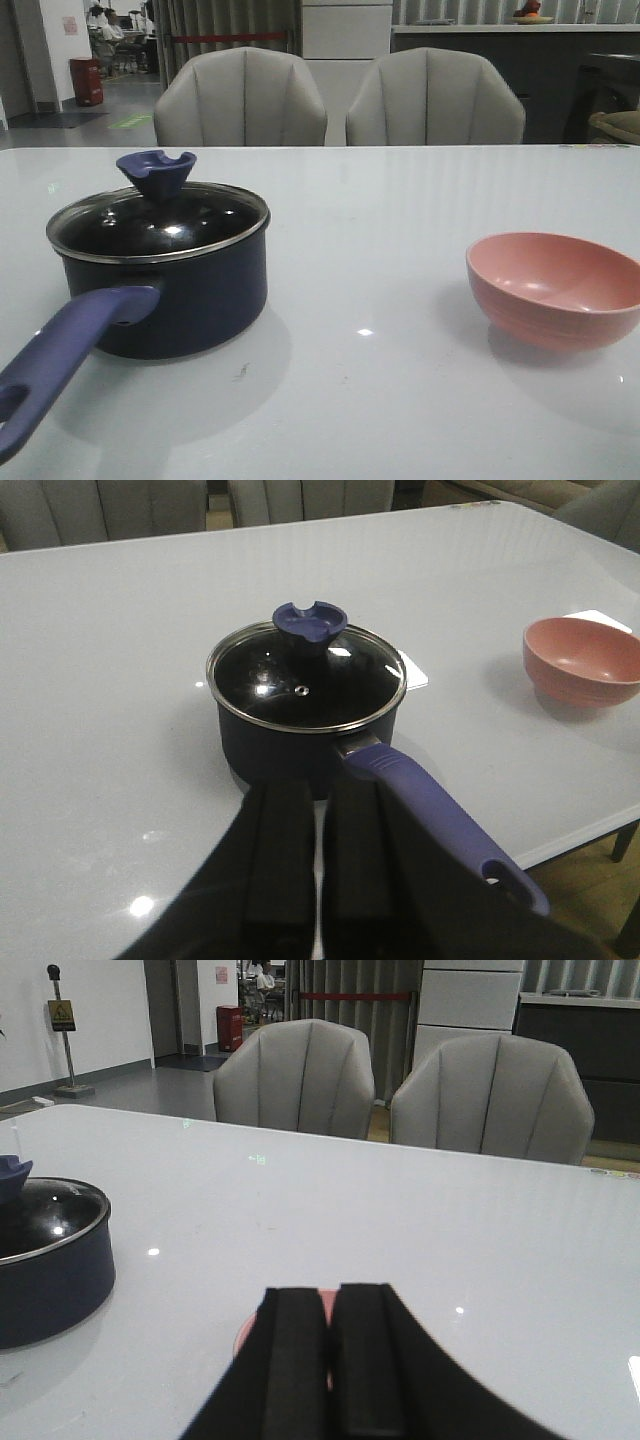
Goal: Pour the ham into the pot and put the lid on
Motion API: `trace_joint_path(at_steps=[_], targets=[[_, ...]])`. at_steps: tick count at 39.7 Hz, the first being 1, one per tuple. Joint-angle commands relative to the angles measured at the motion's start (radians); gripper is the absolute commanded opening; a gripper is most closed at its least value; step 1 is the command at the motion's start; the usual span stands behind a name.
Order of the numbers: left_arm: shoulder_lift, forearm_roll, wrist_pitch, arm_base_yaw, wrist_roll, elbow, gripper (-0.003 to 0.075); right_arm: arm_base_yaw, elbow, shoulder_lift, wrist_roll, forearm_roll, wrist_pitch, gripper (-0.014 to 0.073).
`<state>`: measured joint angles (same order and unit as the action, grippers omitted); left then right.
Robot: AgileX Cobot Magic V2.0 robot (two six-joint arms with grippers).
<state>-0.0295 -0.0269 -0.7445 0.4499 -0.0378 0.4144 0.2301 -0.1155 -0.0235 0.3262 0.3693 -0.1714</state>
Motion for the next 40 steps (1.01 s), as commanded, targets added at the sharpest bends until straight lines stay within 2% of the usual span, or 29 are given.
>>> trace_joint_path(at_steps=[1,12,18,24,30,35,40], targets=[[-0.011,-0.002,0.089,0.008,-0.001,0.025,0.0119,0.001,-0.030,-0.012,0.007,0.005,0.068,0.0148],[-0.011,-0.002,0.102,0.008,-0.001,0.024,0.0119,0.001,-0.030,-0.012,0.007,0.005,0.068,0.0148],[-0.011,0.065,0.317,0.003,-0.001,-0.043,0.0119,0.001,-0.030,-0.012,0.007,0.005,0.068,0.0148],[-0.011,0.057,0.514,-0.103,-0.001,-0.173,0.0120,0.001,-0.030,-0.012,0.007,0.005,0.068,0.0148],[0.014,-0.046,0.654,-0.250,-0.001,-0.305,0.0119,0.001,-0.030,-0.012,0.007,0.005,0.068,0.0148],[0.055,-0.055,0.671,-0.344,-0.001,-0.363,0.0119,0.001,-0.030,-0.012,0.007,0.005,0.068,0.0148],[0.053,-0.045,0.678,-0.384,-0.001,-0.406,0.0119,0.001,-0.030,-0.012,0.007,0.005,0.068,0.0148]])
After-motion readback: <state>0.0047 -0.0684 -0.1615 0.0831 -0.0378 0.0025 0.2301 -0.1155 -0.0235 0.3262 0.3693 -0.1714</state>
